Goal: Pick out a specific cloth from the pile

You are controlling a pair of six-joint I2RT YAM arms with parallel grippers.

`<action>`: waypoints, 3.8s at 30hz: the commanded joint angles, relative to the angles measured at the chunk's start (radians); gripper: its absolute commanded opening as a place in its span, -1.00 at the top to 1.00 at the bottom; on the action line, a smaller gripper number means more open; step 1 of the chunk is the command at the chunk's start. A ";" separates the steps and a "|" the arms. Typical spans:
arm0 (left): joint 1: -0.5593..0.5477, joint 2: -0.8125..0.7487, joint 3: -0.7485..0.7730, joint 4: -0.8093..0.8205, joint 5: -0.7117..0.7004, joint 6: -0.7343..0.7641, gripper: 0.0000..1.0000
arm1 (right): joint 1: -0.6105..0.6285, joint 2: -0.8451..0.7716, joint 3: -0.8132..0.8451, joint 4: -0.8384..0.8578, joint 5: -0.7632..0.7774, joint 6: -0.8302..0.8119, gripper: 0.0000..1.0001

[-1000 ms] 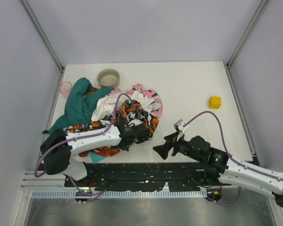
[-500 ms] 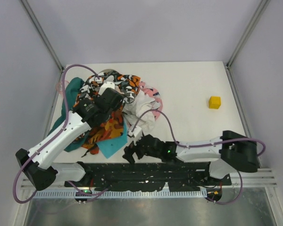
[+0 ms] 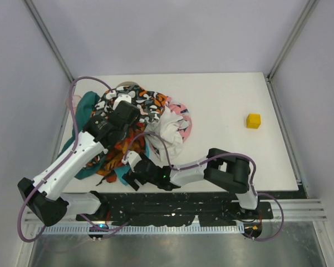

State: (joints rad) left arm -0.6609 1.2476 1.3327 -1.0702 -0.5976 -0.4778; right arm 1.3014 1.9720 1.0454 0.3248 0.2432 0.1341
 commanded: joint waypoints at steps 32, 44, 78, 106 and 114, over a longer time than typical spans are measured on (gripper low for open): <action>0.087 0.050 -0.204 0.095 -0.116 -0.145 1.00 | 0.024 -0.844 -0.210 0.104 0.688 -0.308 0.89; 0.099 0.105 -0.254 0.130 -0.059 -0.171 1.00 | 0.021 -1.064 0.296 -0.193 0.314 -0.456 0.90; -0.087 -0.407 -0.405 0.426 0.402 0.030 -0.99 | -0.464 -1.111 0.484 -0.336 0.636 -0.591 0.90; -0.247 -0.522 -0.498 0.530 0.464 -0.071 -0.99 | -0.671 -1.282 -0.485 -0.777 0.529 0.425 0.41; -0.247 -0.614 -0.486 0.435 0.352 -0.111 -0.99 | -0.669 -1.415 -0.312 -0.914 0.498 0.460 -0.91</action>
State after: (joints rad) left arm -0.9039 0.6834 0.8097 -0.5800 -0.1528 -0.5545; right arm 0.6327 0.6704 0.5770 -0.5457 0.7685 0.5087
